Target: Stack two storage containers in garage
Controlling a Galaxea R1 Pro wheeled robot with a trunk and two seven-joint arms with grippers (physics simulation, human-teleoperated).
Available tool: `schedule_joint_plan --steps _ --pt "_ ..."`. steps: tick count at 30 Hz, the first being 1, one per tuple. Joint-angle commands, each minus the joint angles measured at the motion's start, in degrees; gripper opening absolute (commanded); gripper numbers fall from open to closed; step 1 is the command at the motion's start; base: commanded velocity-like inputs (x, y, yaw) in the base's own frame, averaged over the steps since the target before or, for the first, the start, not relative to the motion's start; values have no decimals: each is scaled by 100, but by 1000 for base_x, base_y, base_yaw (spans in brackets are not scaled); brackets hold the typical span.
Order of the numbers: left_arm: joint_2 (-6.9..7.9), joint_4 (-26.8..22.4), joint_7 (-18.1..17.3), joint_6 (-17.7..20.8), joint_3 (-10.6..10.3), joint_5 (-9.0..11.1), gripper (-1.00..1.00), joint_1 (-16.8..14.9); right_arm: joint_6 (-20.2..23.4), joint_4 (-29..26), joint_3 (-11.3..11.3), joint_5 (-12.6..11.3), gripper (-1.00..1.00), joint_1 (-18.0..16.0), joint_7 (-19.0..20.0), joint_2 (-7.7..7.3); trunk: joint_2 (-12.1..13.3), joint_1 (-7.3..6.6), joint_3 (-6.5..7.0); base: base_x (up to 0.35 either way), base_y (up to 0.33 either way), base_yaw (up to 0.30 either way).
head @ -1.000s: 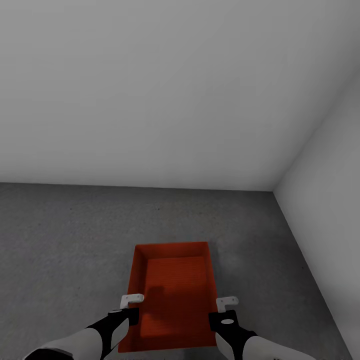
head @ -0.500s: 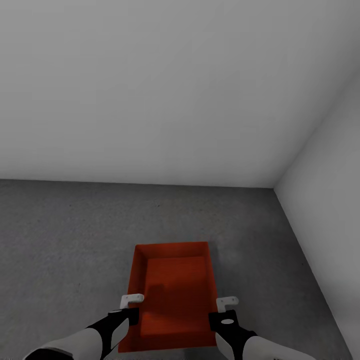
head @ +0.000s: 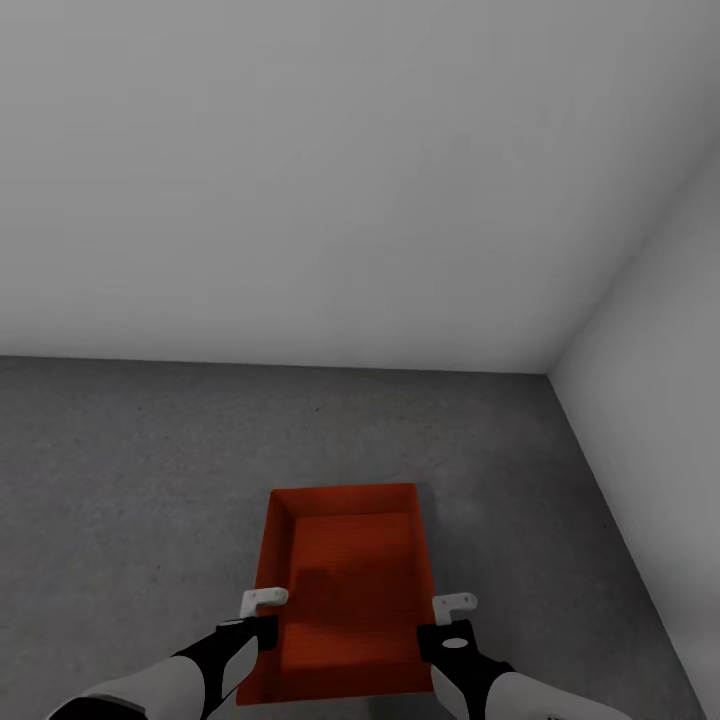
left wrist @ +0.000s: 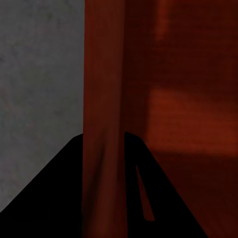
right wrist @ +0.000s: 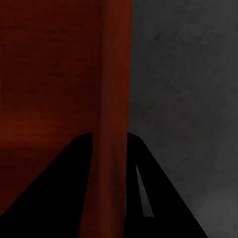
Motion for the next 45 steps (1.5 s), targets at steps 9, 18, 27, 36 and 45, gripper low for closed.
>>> schedule_joint_plan --steps 9,18,27,36,45 --pt "-1 1 73 51 40 113 -100 6 -345 -10 -169 15 -100 -3 -54 -154 -1 -1 -4 0 0 0" --pt "7 1 73 48 40 113 -100 6 -345 -10 -169 15 -100 -3 -54 -154 -1 -1 -4 0 0 0" --pt "7 1 73 51 40 113 -100 5 -344 -10 -169 15 -100 -3 -54 -154 -1 -1 -4 0 0 0" --pt "7 1 73 48 40 113 -100 7 -344 -10 -165 15 -100 -3 -54 -154 -1 -1 -4 0 0 0" --pt "7 -59 38 46 -30 61 -100 -63 -14 16 42 -94 -100 -69 -1 -4 -2 -1 -3 0 0 0"
